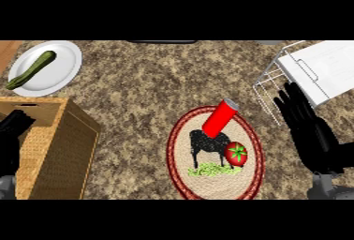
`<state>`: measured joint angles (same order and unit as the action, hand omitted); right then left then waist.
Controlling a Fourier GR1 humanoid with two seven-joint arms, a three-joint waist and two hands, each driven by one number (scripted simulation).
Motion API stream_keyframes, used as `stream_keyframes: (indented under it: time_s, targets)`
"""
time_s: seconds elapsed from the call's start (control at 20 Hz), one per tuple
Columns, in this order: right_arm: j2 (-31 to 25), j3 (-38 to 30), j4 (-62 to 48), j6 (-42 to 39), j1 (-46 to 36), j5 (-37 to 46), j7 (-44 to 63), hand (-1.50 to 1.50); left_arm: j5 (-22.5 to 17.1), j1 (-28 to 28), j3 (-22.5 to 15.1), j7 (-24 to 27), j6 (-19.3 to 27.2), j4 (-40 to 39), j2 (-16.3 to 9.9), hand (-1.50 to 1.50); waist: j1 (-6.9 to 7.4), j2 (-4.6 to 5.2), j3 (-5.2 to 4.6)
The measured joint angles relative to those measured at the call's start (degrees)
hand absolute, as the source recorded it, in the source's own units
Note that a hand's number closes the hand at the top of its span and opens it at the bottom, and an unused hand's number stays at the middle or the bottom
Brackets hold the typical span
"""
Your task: Pick the tomato from the placemat and place it in the tiered shelf
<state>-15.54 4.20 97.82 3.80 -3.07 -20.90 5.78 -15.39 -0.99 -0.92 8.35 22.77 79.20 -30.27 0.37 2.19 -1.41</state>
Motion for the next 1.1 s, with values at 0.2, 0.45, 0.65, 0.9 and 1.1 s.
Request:
stream_keyframes:
  time_s: [0.2,0.45,0.65,0.9,1.1]
  targets:
    - [1.5,2.1,-3.0,2.1,-4.9,3.7,2.2,1.50,0.6,1.2,0.2,0.0,-3.8,3.2,0.5,0.00,0.51,-1.54,1.27]
    - [3.1,1.0,-9.6,10.4,-8.9,10.0,4.0,-1.50,-0.5,-1.7,-3.1,-1.4,-7.0,8.6,3.8,0.00,0.04,-2.04,1.59]
    - [5.7,-1.5,-11.2,9.3,-8.7,6.9,0.1,-1.50,0.7,-3.6,-5.2,-8.0,-4.5,11.3,6.3,0.00,-0.20,-2.13,1.55]
    - [-1.3,-1.8,-4.3,0.8,-7.8,4.1,5.3,-1.50,1.5,-3.4,-5.9,-11.4,-3.6,13.2,7.3,0.00,-0.54,-2.34,1.43]
    - [-8.9,2.3,0.9,-5.4,-9.2,5.8,13.9,-1.50,1.7,-4.0,-6.0,-12.2,-3.2,13.1,7.8,0.00,-0.75,-2.47,1.31]
